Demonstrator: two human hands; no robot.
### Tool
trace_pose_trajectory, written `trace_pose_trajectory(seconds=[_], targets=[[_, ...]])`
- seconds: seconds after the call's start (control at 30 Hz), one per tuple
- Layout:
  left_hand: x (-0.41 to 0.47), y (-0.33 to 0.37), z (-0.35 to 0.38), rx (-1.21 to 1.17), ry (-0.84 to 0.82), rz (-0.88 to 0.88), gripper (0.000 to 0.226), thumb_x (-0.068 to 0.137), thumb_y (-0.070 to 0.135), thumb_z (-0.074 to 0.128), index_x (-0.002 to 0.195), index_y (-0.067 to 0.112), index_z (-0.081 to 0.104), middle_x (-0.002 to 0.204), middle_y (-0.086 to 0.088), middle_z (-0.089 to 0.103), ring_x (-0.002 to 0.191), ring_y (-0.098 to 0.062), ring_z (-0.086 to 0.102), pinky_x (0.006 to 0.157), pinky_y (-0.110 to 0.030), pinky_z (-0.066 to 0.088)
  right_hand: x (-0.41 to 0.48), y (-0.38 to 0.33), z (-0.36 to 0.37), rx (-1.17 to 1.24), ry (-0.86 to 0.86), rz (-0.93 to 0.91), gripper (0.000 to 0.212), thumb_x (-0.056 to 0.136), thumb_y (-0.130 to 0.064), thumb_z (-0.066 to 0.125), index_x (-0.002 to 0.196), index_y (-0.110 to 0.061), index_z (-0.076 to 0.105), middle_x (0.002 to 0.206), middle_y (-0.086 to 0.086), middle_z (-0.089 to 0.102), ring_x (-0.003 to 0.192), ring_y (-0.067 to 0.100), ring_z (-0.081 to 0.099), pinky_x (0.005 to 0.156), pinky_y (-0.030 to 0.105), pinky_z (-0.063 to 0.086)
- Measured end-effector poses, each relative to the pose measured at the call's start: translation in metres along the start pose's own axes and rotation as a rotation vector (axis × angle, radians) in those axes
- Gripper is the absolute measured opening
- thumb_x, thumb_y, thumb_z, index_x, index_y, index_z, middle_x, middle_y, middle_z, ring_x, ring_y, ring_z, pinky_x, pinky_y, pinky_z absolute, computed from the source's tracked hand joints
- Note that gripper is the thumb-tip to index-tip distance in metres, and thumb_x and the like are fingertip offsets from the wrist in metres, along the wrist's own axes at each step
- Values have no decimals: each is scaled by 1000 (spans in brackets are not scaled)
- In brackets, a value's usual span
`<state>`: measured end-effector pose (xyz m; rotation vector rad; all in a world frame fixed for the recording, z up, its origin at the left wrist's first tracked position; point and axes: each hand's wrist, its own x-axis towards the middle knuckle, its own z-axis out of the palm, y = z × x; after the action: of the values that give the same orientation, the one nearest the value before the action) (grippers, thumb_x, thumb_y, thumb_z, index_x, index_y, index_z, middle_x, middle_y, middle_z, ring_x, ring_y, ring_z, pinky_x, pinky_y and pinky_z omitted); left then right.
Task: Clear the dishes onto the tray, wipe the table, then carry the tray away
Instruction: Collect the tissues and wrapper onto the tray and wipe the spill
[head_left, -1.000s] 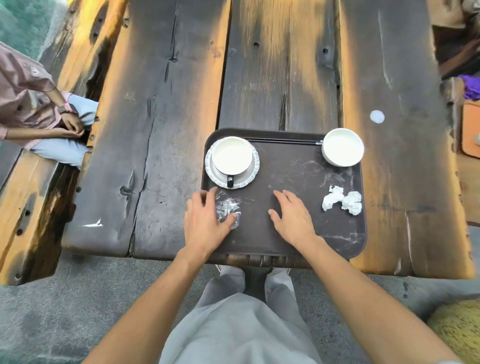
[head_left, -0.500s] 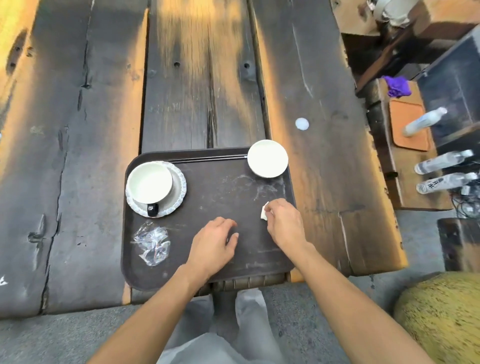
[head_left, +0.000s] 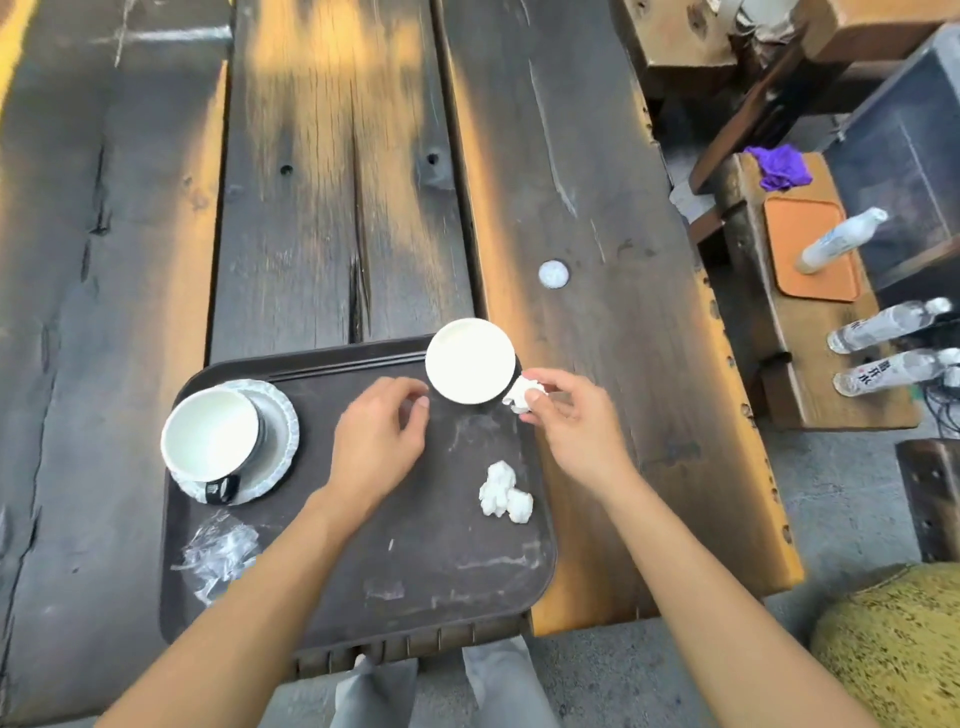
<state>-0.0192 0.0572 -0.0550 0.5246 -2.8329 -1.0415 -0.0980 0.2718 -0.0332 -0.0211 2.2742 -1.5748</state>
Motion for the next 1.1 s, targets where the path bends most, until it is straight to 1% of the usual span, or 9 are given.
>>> trace_pose_trajectory(seconds=[0.2,0.4,0.53,0.6,0.67,0.73,0.87,1.0,1.1], targets=[[123,42,6,131,-74,85,25,99,28,59,117,14,70,110,-6,72,97,-29,68,85,-42,54,76,-11,-44,-167,170,-5,20,94,-15,60,105,-24,73,99,-1,75,86,18,73,93,42,53],[213,48,60,369,-372,116,56,99,46,58,148,19,51,140,-12,58,130,-32,53,104,-45,48,155,1,-63,-401,323,-31,21,93,-17,59,105,-25,75,87,-2,72,93,25,63,82,25,43],[250,27,101,518,-583,-18,79,92,71,49,159,49,13,173,-3,0,157,-39,-2,121,-64,12,192,16,-52,-479,329,-144,17,90,-13,66,102,-16,77,95,6,76,88,28,66,81,29,44],[261,13,112,590,-600,-23,79,85,88,27,149,68,-15,169,5,-26,154,-37,-25,114,-73,-7,205,24,-42,-530,295,-216,17,88,-10,67,102,-11,77,102,9,75,92,32,66,85,34,46],[262,-2,114,615,-502,59,71,79,93,4,140,73,-25,165,5,-36,152,-34,-30,111,-76,-13,211,33,-32,-573,248,-277,16,86,-6,69,100,-7,77,105,10,73,93,34,64,85,35,46],[260,-13,116,635,-363,186,66,85,88,-4,146,70,-20,169,1,-26,156,-34,-20,114,-76,-7,208,42,-25,-636,200,-325,12,84,-8,74,96,-6,78,101,8,73,89,33,64,81,33,48],[258,-23,123,629,-209,285,63,96,79,9,156,62,-3,173,-4,-5,159,-33,-4,118,-71,0,195,62,-36,-688,171,-514,10,77,-3,82,87,-4,79,91,5,75,78,29,67,73,33,57],[258,-28,126,608,-167,292,63,99,74,12,159,57,1,173,-8,-5,159,-32,-5,119,-70,1,237,53,-52,-686,419,-368,8,80,1,77,87,-1,79,93,11,75,76,35,65,74,35,56],[259,-28,125,582,-163,291,60,103,67,13,160,53,6,173,-11,-3,159,-32,-5,120,-70,2,251,37,-31,-703,327,-346,10,80,8,70,86,2,76,97,12,71,81,36,61,72,40,54]])
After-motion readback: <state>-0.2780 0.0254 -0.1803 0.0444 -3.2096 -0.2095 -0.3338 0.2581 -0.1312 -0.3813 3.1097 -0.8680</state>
